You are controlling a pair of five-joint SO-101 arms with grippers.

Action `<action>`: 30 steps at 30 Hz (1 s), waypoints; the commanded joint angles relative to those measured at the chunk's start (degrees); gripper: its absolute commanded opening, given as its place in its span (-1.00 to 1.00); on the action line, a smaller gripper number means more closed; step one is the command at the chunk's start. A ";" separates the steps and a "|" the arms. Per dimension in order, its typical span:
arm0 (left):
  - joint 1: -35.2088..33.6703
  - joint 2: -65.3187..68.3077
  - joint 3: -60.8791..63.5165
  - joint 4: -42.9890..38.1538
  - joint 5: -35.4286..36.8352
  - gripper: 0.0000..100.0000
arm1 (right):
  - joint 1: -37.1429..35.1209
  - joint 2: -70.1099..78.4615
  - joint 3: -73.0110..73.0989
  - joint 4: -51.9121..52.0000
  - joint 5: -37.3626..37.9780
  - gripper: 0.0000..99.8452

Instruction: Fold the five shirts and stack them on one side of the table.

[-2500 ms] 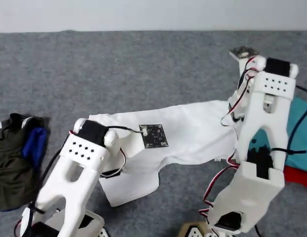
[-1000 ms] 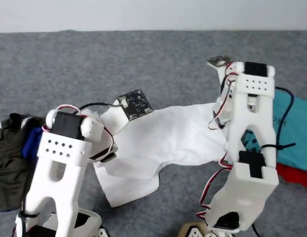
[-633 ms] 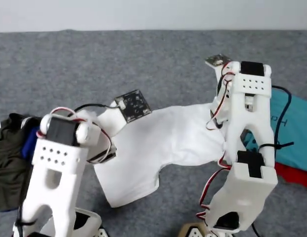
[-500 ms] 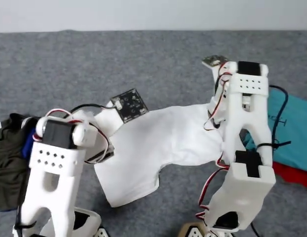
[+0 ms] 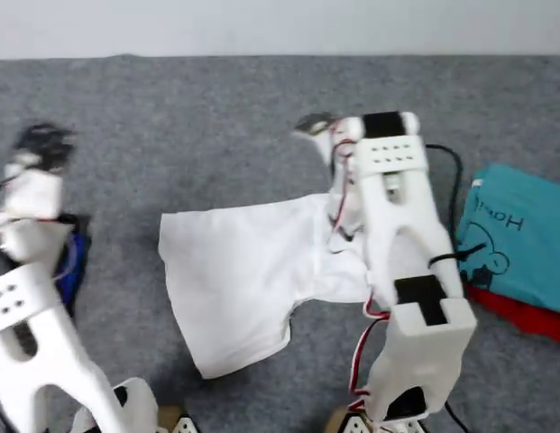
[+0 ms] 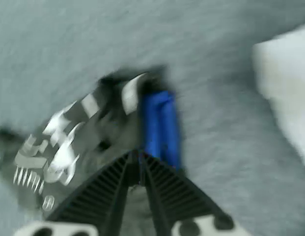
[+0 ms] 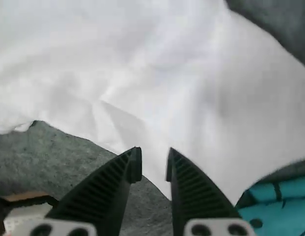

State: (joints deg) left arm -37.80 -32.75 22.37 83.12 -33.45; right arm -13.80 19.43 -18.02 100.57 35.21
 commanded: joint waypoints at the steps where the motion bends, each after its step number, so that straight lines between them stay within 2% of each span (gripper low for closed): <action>1: -9.05 -1.23 3.74 -6.51 0.44 -0.99 | -5.14 -6.64 1.41 2.42 2.99 -0.81; 8: -19.34 -1.23 13.05 -17.76 0.35 -0.99 | -18.86 -21.23 20.22 0.40 7.82 -0.73; 14: -22.68 -1.14 20.09 -23.65 0.35 -0.98 | -29.76 -33.36 39.82 -9.45 8.18 -0.44; 19: -24.26 -1.14 22.64 -24.97 0.35 -0.98 | -39.34 -37.76 51.96 -15.69 8.26 -0.40; 24: -24.26 -1.14 22.81 -24.70 0.35 -0.98 | -44.79 -37.76 56.97 -23.25 8.26 -0.40; 30: -24.26 -1.14 22.81 -24.79 0.35 -0.98 | -46.11 -37.67 61.36 -32.75 11.69 -0.40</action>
State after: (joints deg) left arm -61.80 -32.75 45.49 59.47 -33.45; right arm -59.08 -15.82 42.37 72.35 44.62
